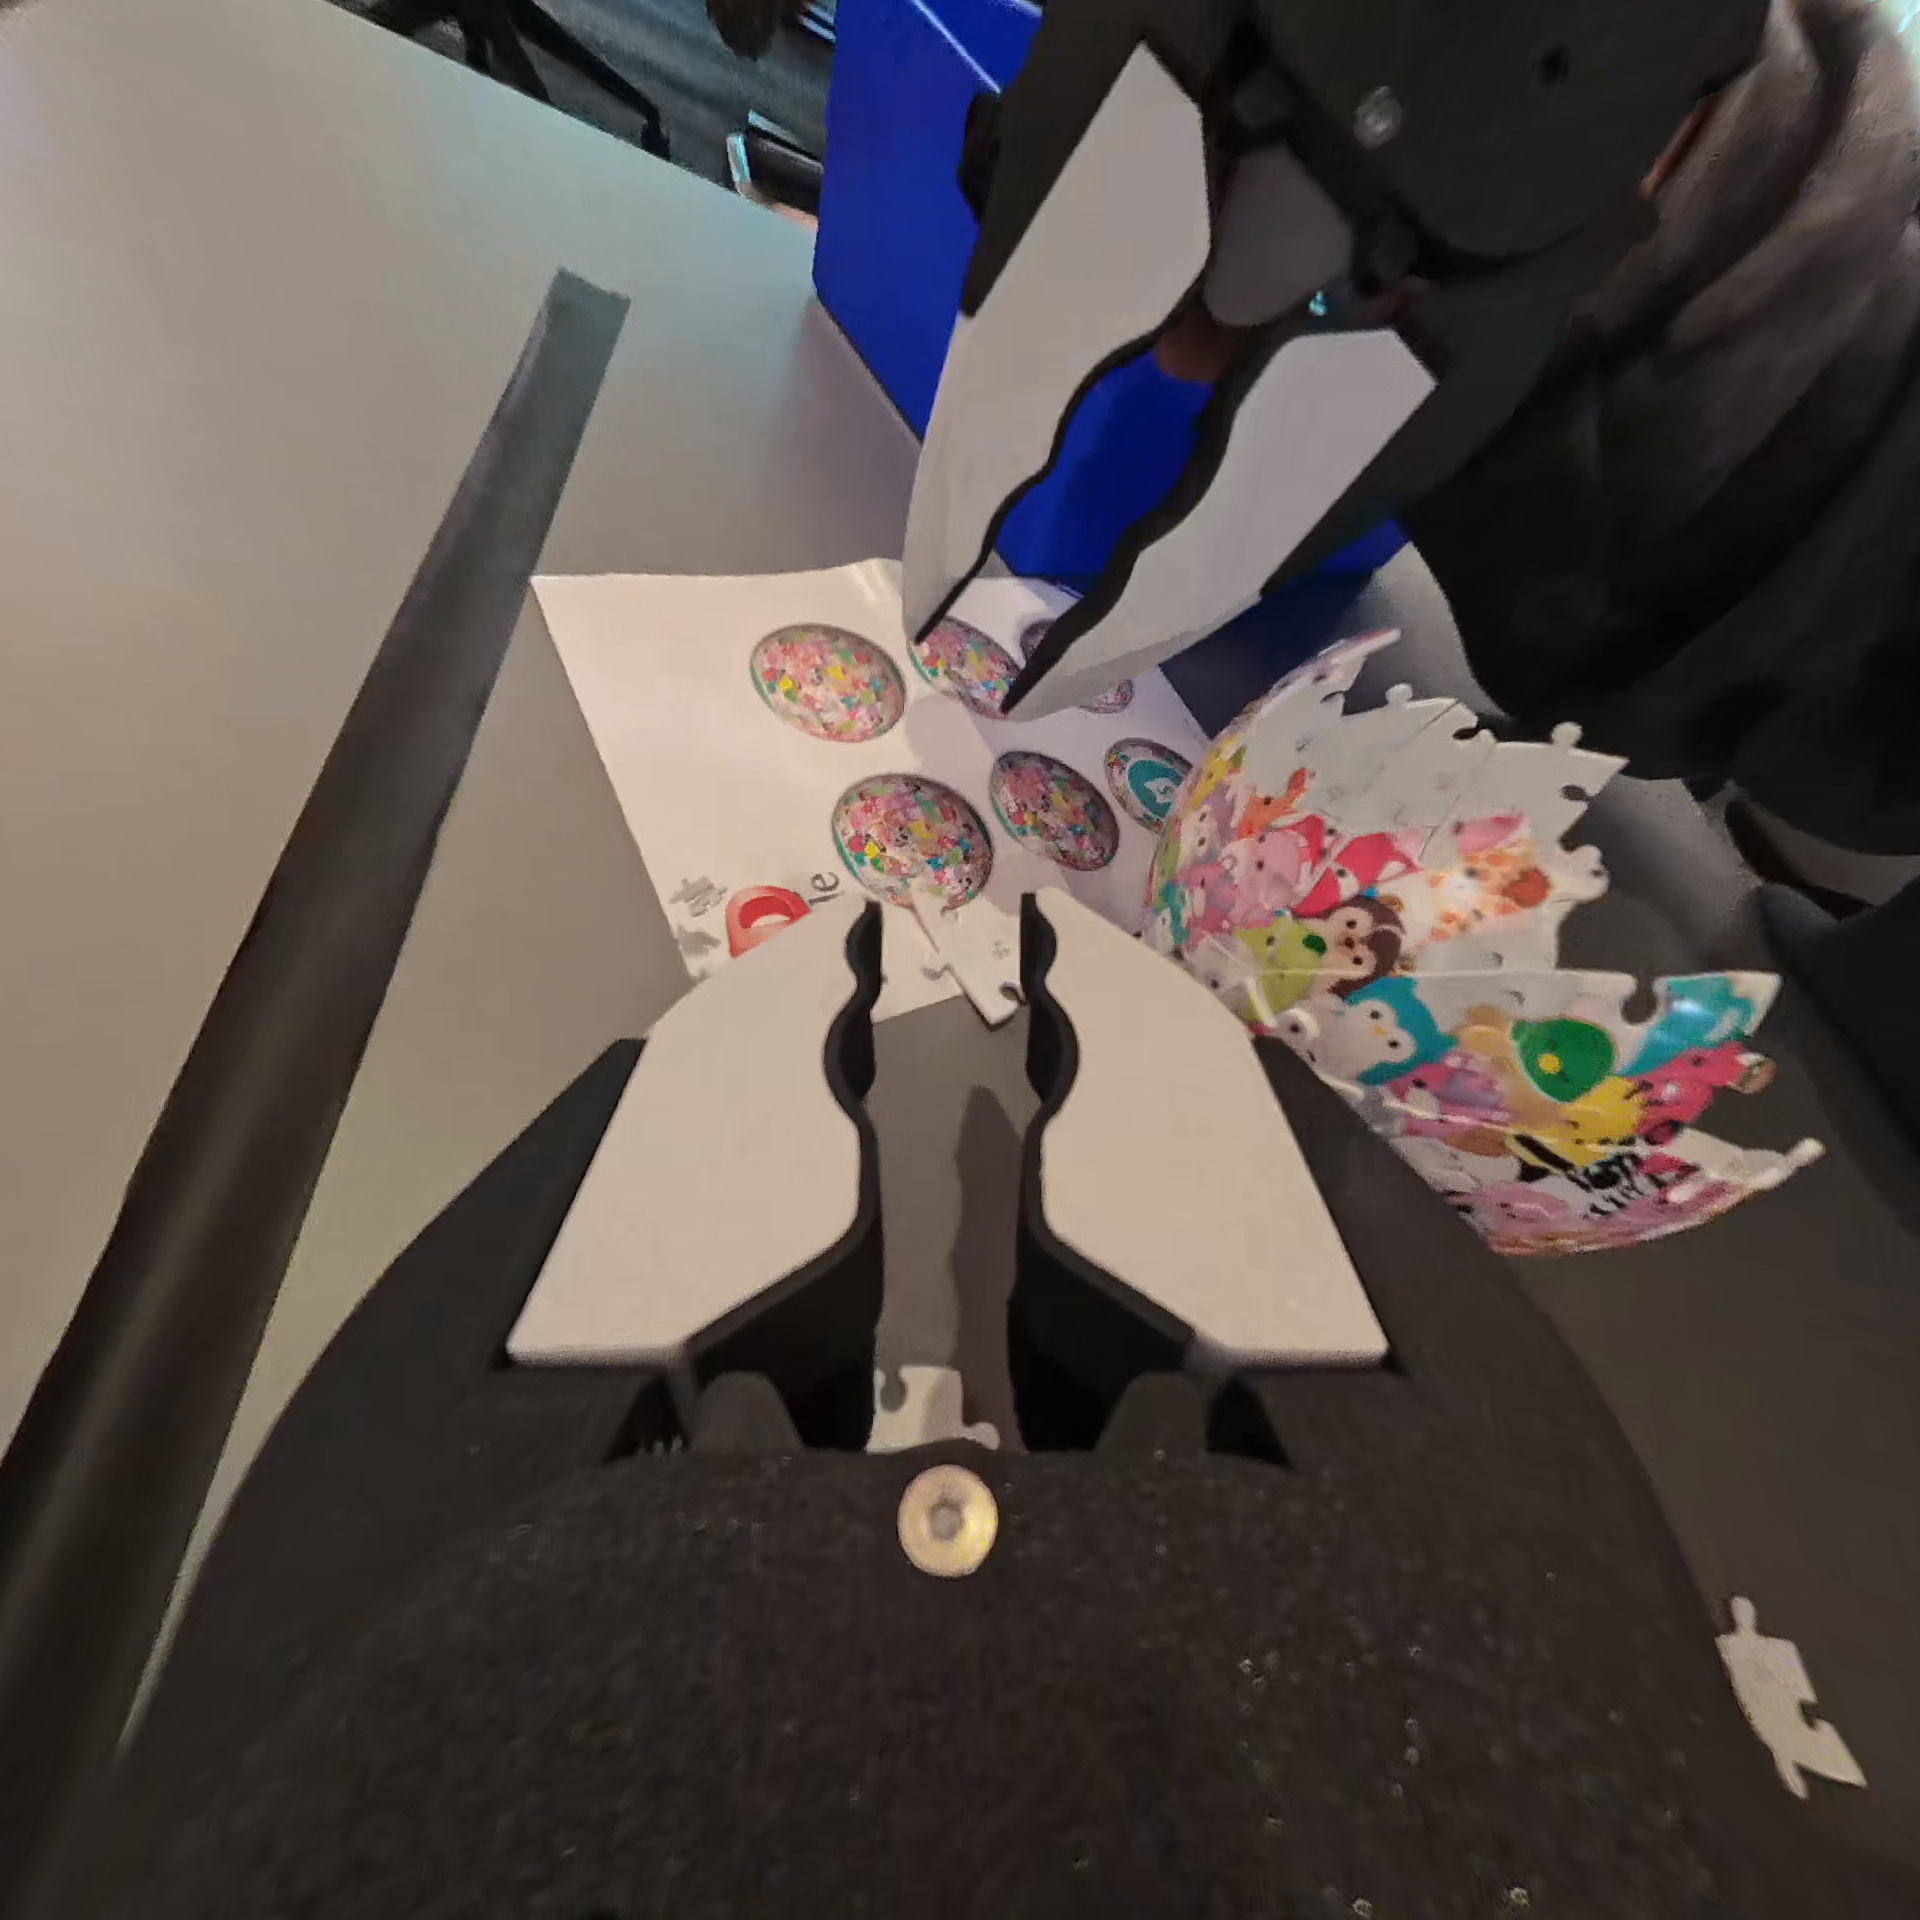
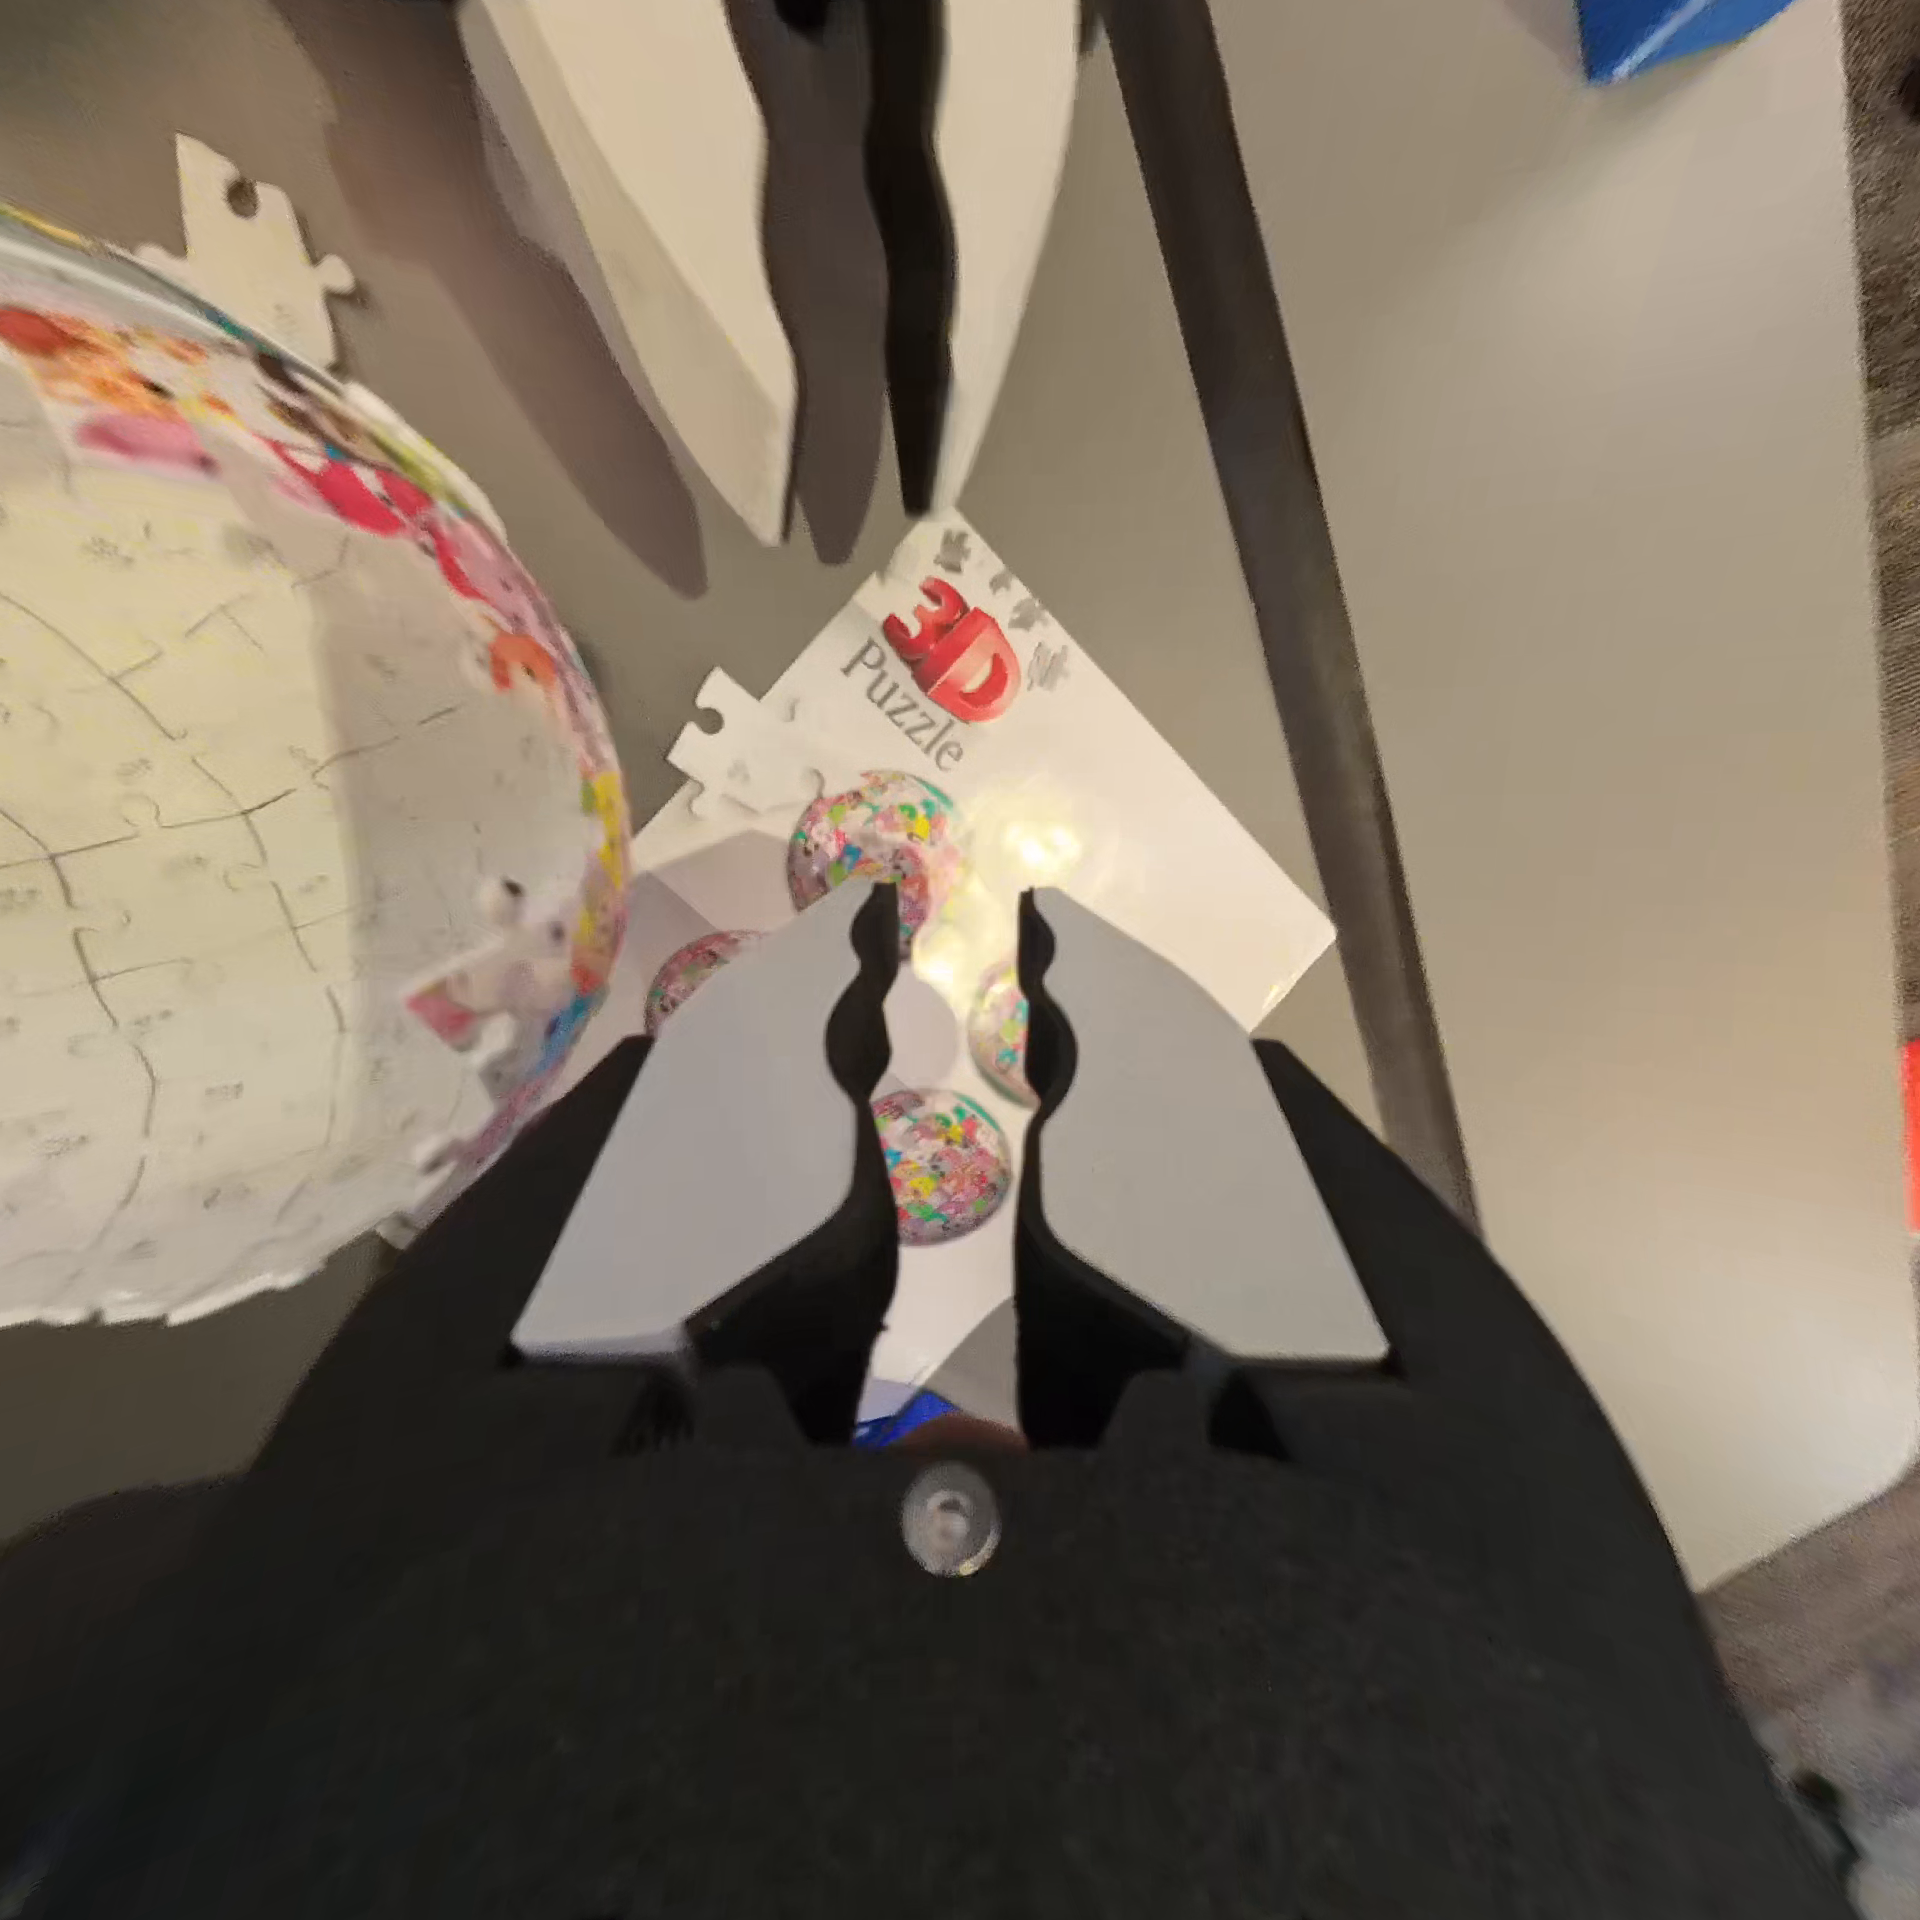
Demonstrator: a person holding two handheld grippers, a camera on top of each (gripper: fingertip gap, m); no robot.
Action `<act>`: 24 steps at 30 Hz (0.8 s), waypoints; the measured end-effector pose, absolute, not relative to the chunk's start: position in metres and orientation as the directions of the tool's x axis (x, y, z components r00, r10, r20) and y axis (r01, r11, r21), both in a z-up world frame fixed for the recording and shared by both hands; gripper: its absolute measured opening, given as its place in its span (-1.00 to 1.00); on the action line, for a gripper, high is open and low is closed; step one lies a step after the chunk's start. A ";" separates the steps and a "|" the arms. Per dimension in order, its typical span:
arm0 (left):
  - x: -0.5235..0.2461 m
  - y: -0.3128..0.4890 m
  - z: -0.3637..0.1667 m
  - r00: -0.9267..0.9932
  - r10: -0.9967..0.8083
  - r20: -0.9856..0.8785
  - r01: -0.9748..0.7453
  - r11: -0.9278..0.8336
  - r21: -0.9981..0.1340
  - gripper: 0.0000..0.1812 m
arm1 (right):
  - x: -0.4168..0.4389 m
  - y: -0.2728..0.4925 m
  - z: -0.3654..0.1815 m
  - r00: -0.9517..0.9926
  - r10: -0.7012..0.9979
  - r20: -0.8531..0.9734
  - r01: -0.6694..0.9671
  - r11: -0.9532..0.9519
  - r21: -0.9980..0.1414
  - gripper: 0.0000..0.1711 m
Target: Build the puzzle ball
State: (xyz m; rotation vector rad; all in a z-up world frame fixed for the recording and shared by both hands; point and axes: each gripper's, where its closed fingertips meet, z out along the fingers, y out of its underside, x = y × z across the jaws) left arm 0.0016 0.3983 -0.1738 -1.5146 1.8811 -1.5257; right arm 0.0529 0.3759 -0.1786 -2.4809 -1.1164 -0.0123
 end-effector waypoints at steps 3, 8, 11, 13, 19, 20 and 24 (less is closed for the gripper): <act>0.009 0.390 -0.177 -0.456 -0.824 0.336 -0.556 -0.032 -0.831 -0.73 | 0.057 0.380 -0.163 0.629 0.735 0.252 0.775 -0.565 -0.284 -0.72; 0.014 0.376 -0.193 -0.554 -0.780 0.292 -0.654 0.190 -0.732 -0.70 | 0.056 0.385 -0.129 0.666 0.705 0.244 0.740 -0.581 -0.340 -0.72; 0.022 0.376 -0.203 -0.616 -0.753 0.230 -0.675 0.353 -0.648 -0.55 | 0.053 0.364 -0.126 0.710 0.671 0.214 0.693 -0.613 -0.379 -0.72; 0.024 0.374 -0.209 -0.668 -0.717 0.202 -0.656 0.439 -0.614 -0.46 | 0.053 0.343 -0.126 0.734 0.644 0.215 0.667 -0.627 -0.402 -0.72; 0.022 0.367 -0.223 -0.765 -0.623 0.164 -0.585 0.567 -0.579 -0.37 | 0.064 0.268 -0.131 0.795 0.561 0.229 0.604 -0.699 -0.383 -0.72; 0.020 0.366 -0.225 -0.778 -0.610 0.150 -0.570 0.583 -0.579 -0.42 | 0.066 0.258 -0.129 0.803 0.548 0.235 0.595 -0.708 -0.380 -0.71; 0.020 0.366 -0.227 -0.804 -0.593 0.052 -0.495 0.617 -0.611 -0.77 | 0.071 0.238 -0.119 0.825 0.506 0.252 0.565 -0.724 -0.396 -0.71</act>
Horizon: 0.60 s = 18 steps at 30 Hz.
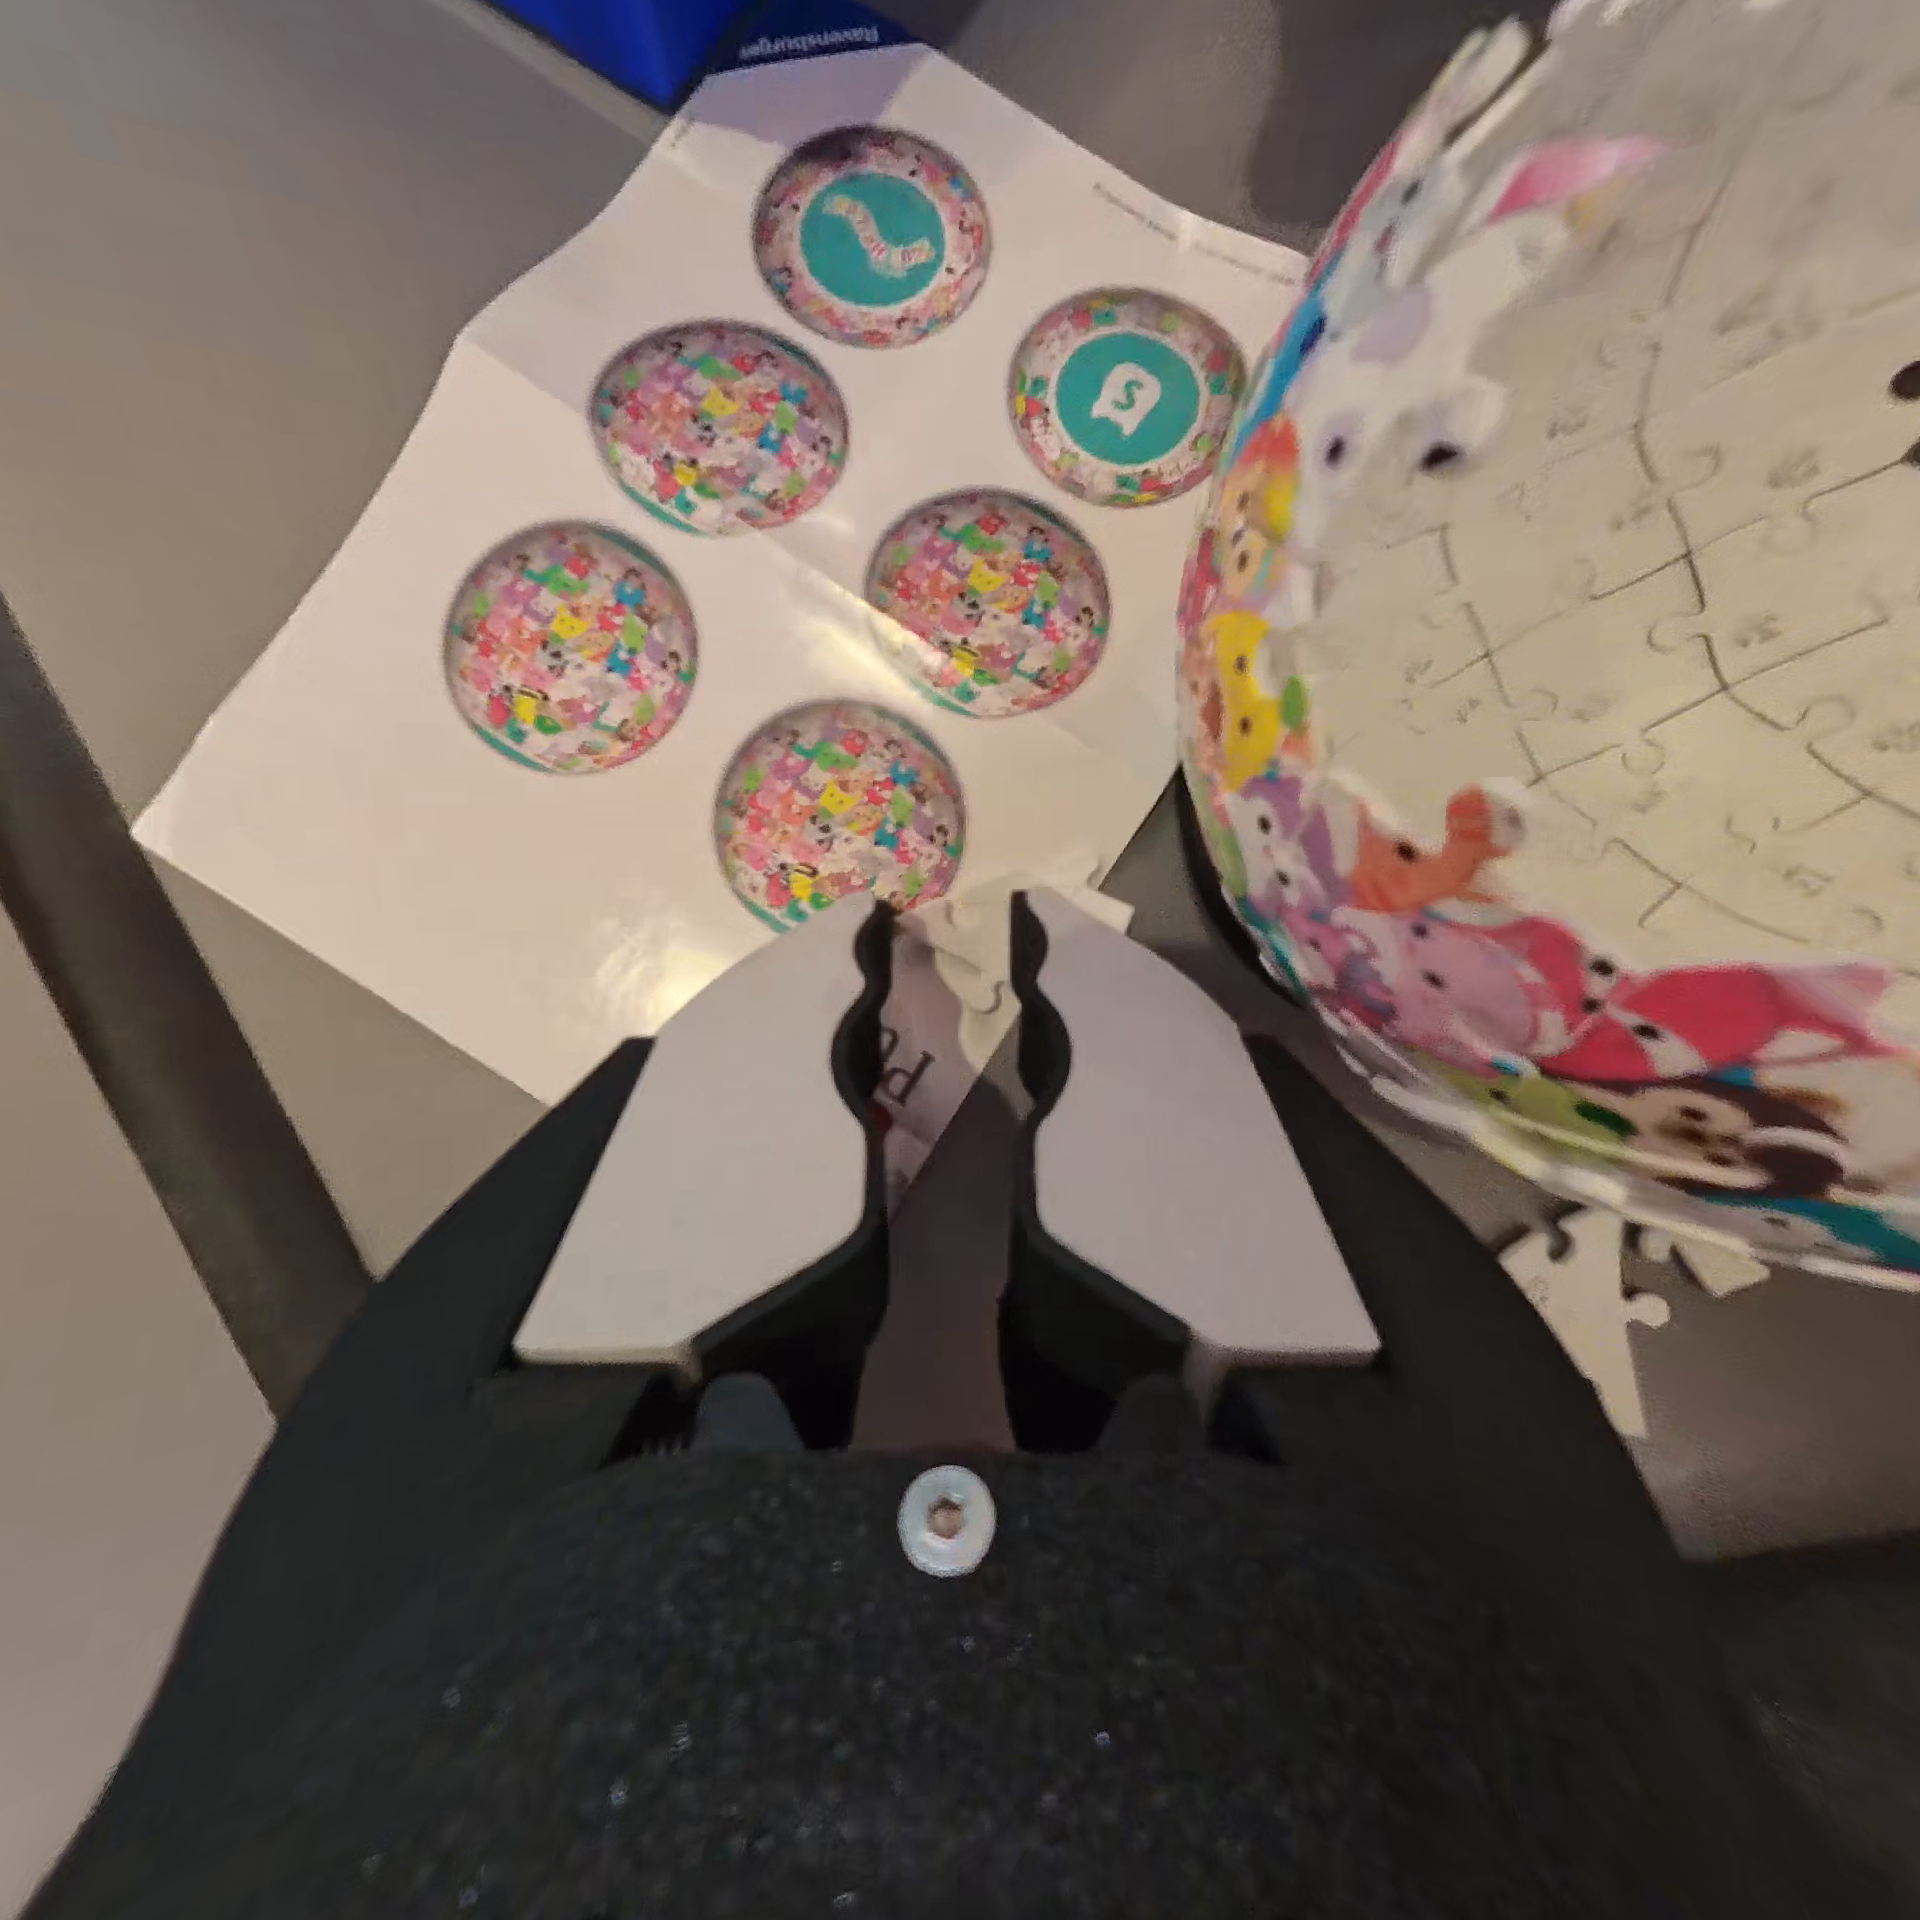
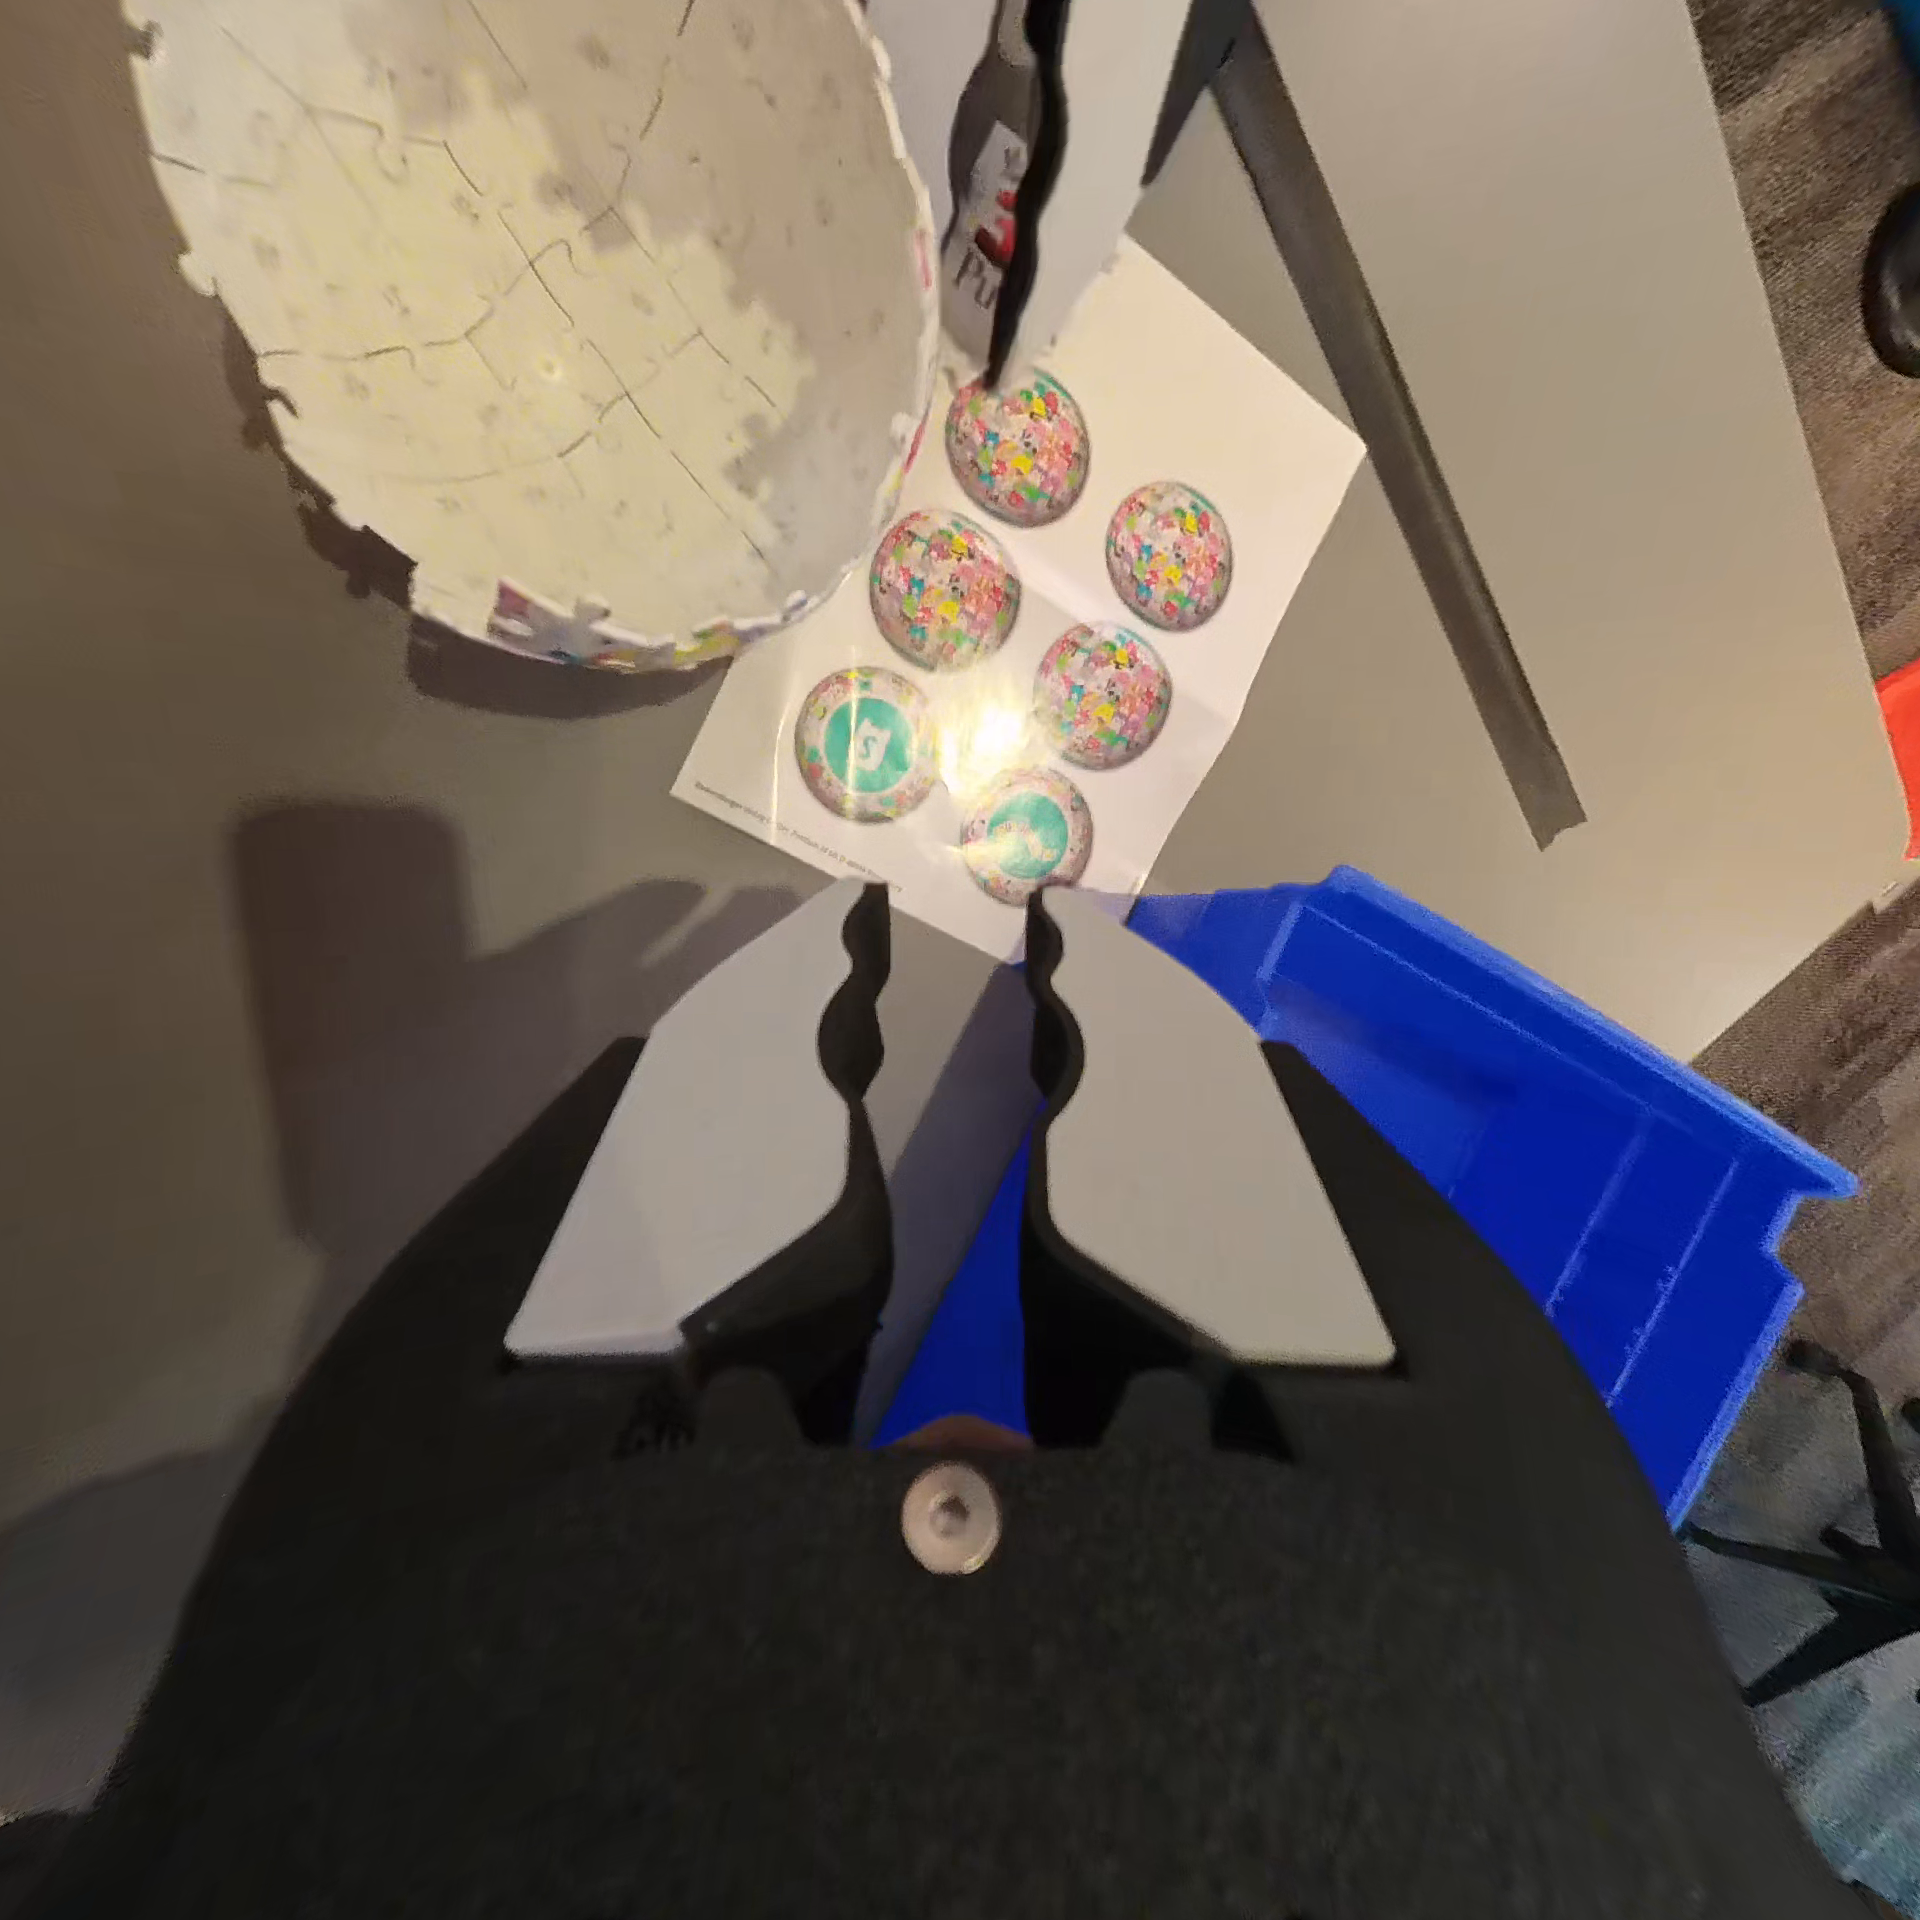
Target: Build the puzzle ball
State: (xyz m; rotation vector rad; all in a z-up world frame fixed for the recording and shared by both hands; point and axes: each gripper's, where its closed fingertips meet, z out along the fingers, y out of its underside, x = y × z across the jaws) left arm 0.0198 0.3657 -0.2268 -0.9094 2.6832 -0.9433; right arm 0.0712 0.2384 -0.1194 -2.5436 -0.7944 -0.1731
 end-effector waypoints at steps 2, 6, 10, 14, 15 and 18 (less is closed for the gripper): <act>0.021 0.368 -0.226 -0.794 -0.605 0.062 -0.510 0.606 -0.610 -0.80 | 0.071 0.237 -0.116 0.830 0.496 0.254 0.557 -0.723 -0.408 -0.71; 0.020 0.374 -0.226 -0.781 -0.621 0.073 -0.531 0.596 -0.603 -0.90 | 0.064 0.245 -0.115 0.825 0.503 0.257 0.564 -0.708 -0.425 -0.71; 0.026 0.381 -0.217 -0.754 -0.653 0.069 -0.541 0.559 -0.628 -0.92 | 0.055 0.258 -0.115 0.835 0.491 0.249 0.547 -0.694 -0.468 -0.75; 0.038 0.403 -0.175 -0.682 -0.729 0.051 -0.519 0.433 -0.737 -0.98 | 0.052 0.284 -0.101 0.872 0.413 0.263 0.486 -0.659 -0.574 -0.78; 0.040 0.409 -0.162 -0.660 -0.750 0.043 -0.505 0.401 -0.764 -0.98 | 0.049 0.292 -0.095 0.886 0.389 0.253 0.458 -0.639 -0.618 -0.78; 0.037 0.419 -0.113 -0.598 -0.800 0.036 -0.421 0.275 -0.865 -0.98 | 0.044 0.314 -0.078 0.927 0.314 0.206 0.358 -0.575 -0.735 -0.77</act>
